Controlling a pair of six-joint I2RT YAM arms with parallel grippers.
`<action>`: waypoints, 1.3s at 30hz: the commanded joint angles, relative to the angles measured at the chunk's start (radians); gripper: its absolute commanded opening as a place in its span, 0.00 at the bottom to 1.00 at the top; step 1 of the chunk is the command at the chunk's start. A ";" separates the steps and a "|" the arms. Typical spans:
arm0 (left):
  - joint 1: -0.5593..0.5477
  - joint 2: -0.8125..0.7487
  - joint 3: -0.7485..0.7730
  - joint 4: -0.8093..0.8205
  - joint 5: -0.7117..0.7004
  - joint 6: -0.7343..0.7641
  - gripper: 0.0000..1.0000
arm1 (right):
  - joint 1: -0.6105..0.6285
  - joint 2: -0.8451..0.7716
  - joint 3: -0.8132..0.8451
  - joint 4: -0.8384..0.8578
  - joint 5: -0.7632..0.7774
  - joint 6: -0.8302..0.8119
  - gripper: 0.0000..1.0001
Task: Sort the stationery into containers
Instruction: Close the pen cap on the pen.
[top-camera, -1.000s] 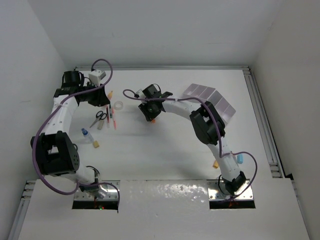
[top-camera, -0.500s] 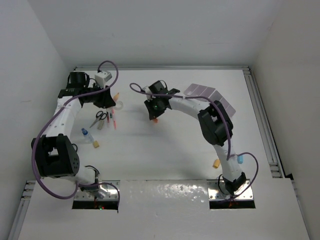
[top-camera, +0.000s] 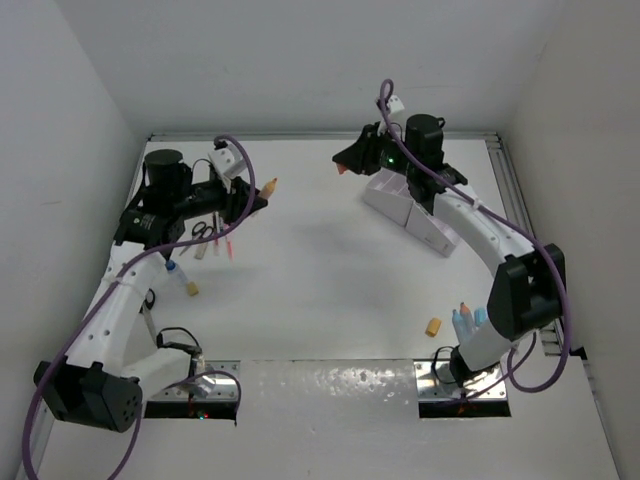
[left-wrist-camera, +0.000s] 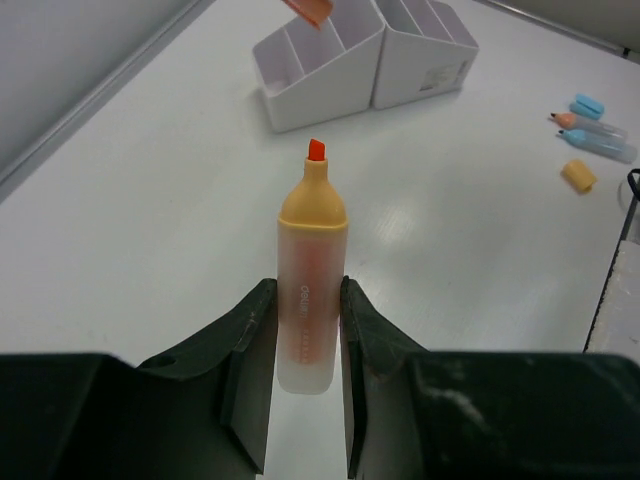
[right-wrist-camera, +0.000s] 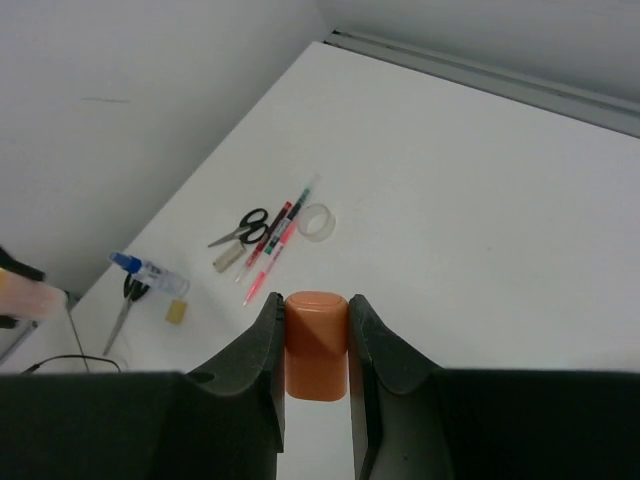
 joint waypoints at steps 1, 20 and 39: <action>-0.037 0.023 -0.073 0.167 0.016 -0.100 0.00 | -0.014 -0.102 -0.051 0.136 -0.059 0.063 0.00; -0.083 -0.011 -0.454 0.799 -0.014 -0.487 0.00 | -0.189 -0.632 -0.189 -0.348 0.165 -0.094 0.00; -0.161 -0.094 -0.564 0.954 0.093 -0.562 0.00 | -0.134 -0.658 -0.358 -0.119 0.136 0.032 0.00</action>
